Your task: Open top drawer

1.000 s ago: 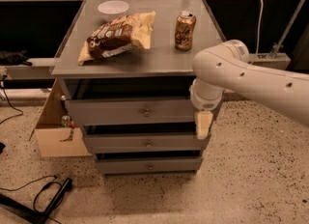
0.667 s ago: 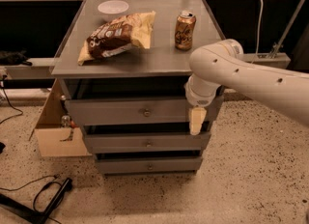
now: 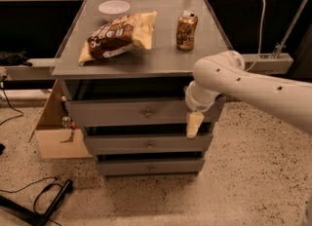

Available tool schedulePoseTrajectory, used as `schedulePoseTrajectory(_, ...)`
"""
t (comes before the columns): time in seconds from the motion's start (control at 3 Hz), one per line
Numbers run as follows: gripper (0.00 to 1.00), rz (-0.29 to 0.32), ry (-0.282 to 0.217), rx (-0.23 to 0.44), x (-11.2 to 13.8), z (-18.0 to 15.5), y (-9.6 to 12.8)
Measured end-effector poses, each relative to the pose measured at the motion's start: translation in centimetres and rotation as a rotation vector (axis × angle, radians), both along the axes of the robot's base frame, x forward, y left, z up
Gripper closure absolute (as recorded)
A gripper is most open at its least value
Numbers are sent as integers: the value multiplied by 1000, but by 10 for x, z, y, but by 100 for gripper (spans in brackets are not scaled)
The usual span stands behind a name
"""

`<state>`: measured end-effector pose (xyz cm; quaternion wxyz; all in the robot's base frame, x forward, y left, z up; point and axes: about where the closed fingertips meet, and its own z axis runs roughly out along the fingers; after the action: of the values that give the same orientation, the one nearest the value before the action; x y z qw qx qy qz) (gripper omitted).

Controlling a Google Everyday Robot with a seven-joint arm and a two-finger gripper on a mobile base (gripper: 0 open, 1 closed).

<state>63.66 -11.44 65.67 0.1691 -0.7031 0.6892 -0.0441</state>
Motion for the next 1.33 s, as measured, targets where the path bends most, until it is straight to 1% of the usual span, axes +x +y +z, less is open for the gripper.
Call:
schedulePoseTrajectory(0.33, 17, -16, -10, -16, 3, -15, 3)
schedulePoseTrajectory(0.67, 41, -32, -11, -72, -3, -22, -1)
schedulePoseTrajectory(1.0, 64, -45, -6, -103, -9, -20, -8)
schedulePoseTrajectory(1.33, 87, -45, -6, -103, -8, -17, -8)
